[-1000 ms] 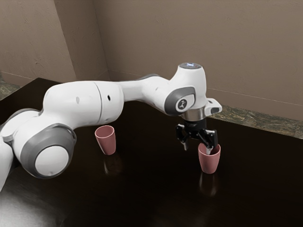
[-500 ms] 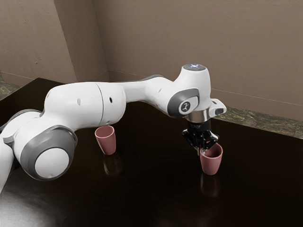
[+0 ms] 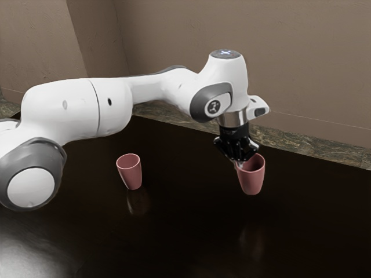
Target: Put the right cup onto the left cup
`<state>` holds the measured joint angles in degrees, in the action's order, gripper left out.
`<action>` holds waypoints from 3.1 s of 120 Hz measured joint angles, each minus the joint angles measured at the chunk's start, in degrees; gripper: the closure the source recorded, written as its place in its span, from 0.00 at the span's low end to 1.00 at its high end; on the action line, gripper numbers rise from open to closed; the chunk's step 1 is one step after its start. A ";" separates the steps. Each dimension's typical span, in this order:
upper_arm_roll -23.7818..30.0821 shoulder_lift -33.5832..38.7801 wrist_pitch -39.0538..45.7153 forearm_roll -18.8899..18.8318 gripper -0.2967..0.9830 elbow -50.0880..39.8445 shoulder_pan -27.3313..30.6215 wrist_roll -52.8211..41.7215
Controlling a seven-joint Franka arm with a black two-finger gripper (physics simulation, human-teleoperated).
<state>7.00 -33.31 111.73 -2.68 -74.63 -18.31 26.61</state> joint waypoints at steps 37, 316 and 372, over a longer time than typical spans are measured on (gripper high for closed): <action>0.01 17.91 -0.26 0.65 0.85 -16.47 5.99 -2.52; -14.86 17.38 -1.09 5.12 0.85 -22.01 20.04 -34.65; -14.91 14.15 0.53 6.50 0.84 -21.64 20.06 -36.57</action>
<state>-7.91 -19.16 112.26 3.82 -96.27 1.74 -9.96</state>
